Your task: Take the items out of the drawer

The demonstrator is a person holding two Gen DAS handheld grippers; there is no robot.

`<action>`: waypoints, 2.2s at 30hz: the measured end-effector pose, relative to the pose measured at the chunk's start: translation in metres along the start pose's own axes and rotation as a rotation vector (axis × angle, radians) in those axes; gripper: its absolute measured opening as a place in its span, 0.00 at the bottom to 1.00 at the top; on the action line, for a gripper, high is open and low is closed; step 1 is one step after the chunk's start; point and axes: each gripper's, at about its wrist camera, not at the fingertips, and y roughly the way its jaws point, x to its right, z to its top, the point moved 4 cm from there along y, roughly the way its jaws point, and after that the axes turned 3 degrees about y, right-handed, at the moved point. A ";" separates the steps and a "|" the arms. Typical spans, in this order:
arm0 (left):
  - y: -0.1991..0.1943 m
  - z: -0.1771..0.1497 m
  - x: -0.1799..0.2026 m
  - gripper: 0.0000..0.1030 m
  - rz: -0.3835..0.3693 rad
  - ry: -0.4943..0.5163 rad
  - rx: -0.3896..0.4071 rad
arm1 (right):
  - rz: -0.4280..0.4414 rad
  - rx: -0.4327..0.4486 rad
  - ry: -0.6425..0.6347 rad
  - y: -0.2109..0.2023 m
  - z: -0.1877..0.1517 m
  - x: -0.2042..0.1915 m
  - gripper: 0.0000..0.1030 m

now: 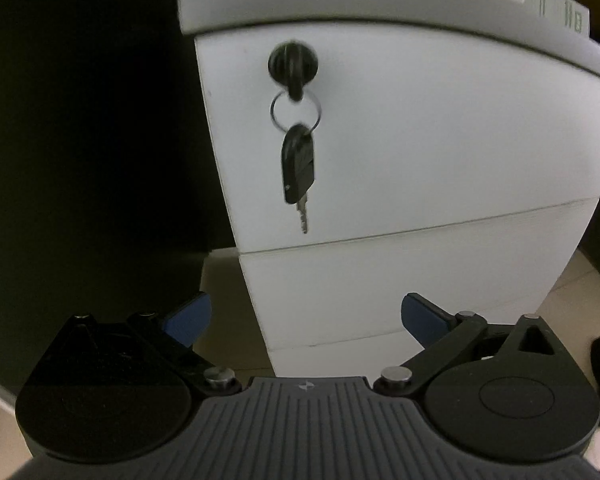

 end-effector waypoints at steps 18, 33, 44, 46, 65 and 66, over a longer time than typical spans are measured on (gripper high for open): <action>0.069 0.015 -0.018 0.71 -0.128 0.083 -0.052 | 0.151 0.011 -0.075 0.057 0.023 0.016 1.00; 0.075 0.022 0.000 0.65 -0.100 0.160 -0.072 | 0.196 -0.042 -0.062 0.062 0.030 0.022 0.98; 0.079 0.021 0.006 0.63 -0.107 0.193 -0.045 | 0.192 -0.036 -0.096 0.060 0.019 0.029 0.93; 0.080 0.022 0.008 0.63 -0.103 0.195 -0.046 | 0.198 -0.038 -0.072 0.057 0.019 0.031 0.93; 0.060 0.009 0.032 0.62 -0.114 0.204 -0.092 | 0.275 -0.103 -0.028 0.018 0.000 0.024 0.96; 0.057 0.007 0.034 0.62 -0.116 0.203 -0.098 | 0.276 -0.108 -0.032 0.014 -0.003 0.023 0.96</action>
